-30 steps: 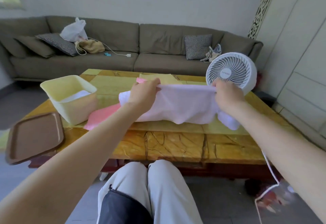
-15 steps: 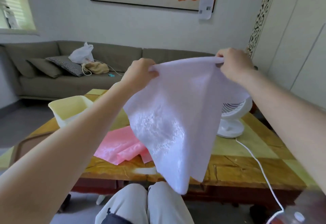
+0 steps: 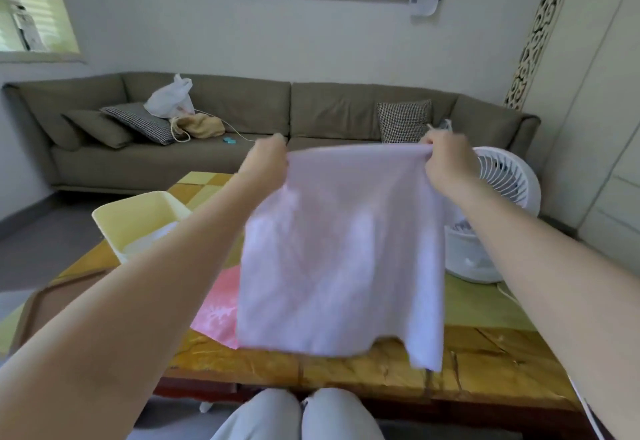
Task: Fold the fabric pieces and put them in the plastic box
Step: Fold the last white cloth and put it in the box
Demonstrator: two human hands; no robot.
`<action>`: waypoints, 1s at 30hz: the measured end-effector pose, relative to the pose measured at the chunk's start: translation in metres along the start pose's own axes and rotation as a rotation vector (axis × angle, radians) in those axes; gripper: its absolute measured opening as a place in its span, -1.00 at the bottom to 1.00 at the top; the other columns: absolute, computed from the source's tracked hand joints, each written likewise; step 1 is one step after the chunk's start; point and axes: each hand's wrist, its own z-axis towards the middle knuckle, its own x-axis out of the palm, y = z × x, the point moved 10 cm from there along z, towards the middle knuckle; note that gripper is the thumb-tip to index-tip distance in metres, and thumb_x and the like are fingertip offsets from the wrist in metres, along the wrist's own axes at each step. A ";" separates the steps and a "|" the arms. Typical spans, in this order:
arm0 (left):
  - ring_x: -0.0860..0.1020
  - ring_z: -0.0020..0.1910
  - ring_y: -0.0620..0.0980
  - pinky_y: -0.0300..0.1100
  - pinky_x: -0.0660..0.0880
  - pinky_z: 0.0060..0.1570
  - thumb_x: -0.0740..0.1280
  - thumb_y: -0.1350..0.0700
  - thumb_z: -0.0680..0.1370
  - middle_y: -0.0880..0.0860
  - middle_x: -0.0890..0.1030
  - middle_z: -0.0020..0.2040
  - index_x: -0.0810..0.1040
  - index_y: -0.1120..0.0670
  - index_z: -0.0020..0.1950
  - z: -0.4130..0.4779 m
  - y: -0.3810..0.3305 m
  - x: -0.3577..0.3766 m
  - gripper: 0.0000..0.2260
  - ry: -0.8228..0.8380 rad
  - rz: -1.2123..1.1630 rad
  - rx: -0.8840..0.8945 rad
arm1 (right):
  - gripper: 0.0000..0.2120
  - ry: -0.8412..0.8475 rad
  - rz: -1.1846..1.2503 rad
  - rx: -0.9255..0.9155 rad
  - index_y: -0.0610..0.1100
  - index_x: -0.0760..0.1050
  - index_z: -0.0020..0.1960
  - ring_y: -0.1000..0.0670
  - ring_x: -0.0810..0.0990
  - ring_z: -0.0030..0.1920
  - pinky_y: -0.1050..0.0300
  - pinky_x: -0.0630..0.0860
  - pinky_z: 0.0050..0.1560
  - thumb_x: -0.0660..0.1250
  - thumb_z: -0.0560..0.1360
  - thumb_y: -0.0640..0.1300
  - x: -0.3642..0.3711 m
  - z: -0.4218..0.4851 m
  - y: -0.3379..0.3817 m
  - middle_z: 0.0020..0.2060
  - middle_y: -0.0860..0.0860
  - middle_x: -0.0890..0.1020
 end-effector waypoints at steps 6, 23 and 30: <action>0.38 -0.18 0.09 -0.14 0.23 -0.25 0.07 0.39 0.50 0.15 0.44 -0.12 0.29 0.10 -0.06 -0.004 -0.020 -0.060 -0.80 -0.360 -0.209 0.163 | -0.65 -0.329 0.332 -0.134 -0.21 0.50 -0.04 -0.02 0.46 -0.16 0.20 0.30 -0.24 0.04 0.35 -0.47 -0.073 0.009 0.025 -0.17 -0.05 0.56; 0.52 0.00 0.14 -0.14 0.34 -0.18 0.14 0.35 0.49 0.15 0.56 -0.04 0.53 0.19 -0.07 -0.192 0.115 0.133 -0.80 0.438 0.272 0.017 | -0.66 0.645 0.043 0.007 0.24 0.42 -0.09 0.00 0.54 -0.18 0.17 0.43 -0.22 0.11 0.41 -0.22 0.160 -0.273 -0.054 -0.08 0.09 0.58; 0.51 -0.02 0.09 -0.16 0.44 -0.11 0.13 0.29 0.52 0.13 0.57 0.08 0.54 0.14 0.02 -0.248 0.137 0.157 -0.78 0.641 0.358 -0.054 | -0.59 0.988 0.042 -0.096 0.19 0.39 0.15 0.12 0.54 -0.17 0.17 0.51 -0.15 0.10 0.41 -0.20 0.176 -0.335 -0.042 -0.17 0.26 0.51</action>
